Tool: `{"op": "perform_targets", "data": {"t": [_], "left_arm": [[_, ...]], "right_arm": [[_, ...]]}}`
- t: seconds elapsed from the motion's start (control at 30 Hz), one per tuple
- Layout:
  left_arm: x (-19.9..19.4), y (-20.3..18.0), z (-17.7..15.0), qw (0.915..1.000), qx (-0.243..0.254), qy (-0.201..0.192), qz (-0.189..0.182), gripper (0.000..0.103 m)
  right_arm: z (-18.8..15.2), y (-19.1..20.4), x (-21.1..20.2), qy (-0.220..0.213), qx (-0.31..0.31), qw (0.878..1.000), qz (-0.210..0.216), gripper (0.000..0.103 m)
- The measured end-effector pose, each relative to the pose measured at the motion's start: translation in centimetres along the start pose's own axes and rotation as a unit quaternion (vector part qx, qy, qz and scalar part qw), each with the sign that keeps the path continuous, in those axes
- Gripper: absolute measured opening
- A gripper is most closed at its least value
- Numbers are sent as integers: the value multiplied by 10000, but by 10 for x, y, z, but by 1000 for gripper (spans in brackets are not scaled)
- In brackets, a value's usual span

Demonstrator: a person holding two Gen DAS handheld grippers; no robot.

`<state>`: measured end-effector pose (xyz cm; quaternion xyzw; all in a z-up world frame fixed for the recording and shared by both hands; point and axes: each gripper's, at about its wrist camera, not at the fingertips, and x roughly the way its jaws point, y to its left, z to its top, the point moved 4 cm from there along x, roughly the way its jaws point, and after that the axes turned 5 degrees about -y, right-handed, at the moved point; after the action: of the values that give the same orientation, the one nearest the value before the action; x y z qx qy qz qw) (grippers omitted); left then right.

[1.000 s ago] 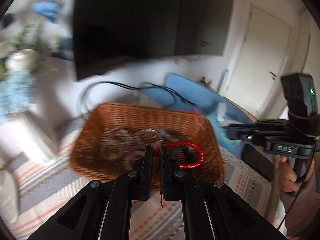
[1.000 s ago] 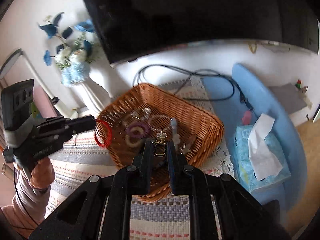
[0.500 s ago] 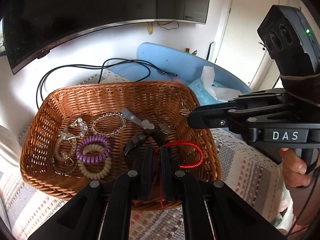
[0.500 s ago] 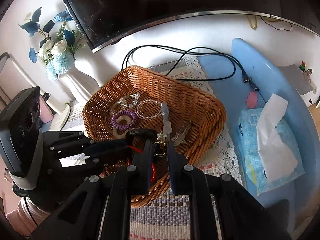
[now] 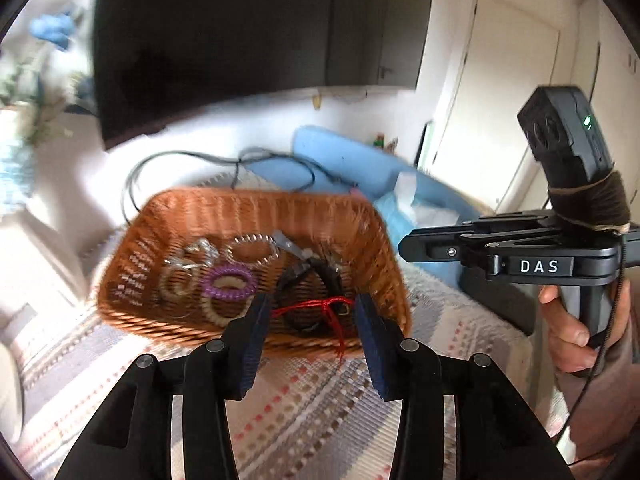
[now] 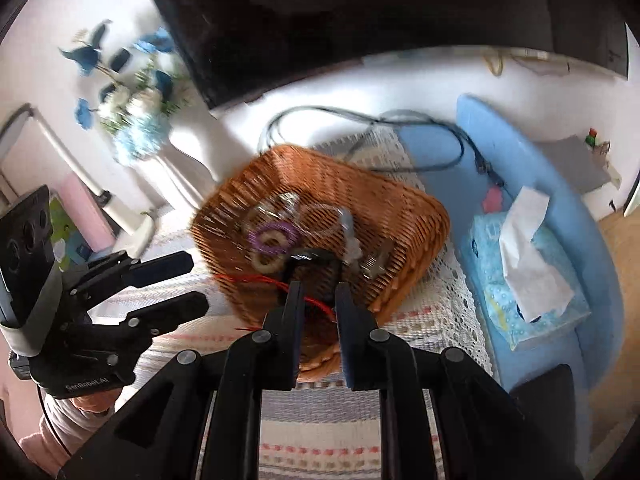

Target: Organize jewelry

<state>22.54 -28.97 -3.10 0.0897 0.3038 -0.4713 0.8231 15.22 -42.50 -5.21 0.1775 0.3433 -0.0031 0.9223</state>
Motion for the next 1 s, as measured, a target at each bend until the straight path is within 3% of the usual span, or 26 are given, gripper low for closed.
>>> {"op": "perform_targets", "data": {"t": [0.07, 0.13, 0.23, 0.4, 0.47, 0.57, 0.83, 1.0], "left_arm": [[-27, 0, 4, 9996, -79, -255, -19, 45], [-59, -3, 8, 9983, -123, -571, 58, 46], [-104, -6, 10, 9945, -193, -1015, 195, 55], [-174, -8, 0, 9842, -341, -1523, 843, 68], [-191, -5, -7, 9785, -487, -1538, 1287, 75], [-203, 1, -20, 9723, -718, -1474, 1668, 76], [-209, 11, -39, 9638, -1046, -1293, 2086, 76], [-191, 15, -48, 9616, -1038, -953, 2355, 76]], "right_arm": [[5, 15, -18, -207, -103, 9997, 9, 21], [9, 32, -40, -468, -203, 9987, 4, 39], [8, 58, -76, -929, -323, 9951, 30, 48], [0, 83, -110, -1302, -251, 9912, 26, 57], [-1, 92, -119, -1391, -221, 9900, 77, 57], [-5, 106, -128, -1510, -287, 9880, -120, 59], [-17, 134, -117, -1488, -835, 9809, -938, 59], [-22, 130, -107, -1385, -863, 9810, -1050, 59]]}}
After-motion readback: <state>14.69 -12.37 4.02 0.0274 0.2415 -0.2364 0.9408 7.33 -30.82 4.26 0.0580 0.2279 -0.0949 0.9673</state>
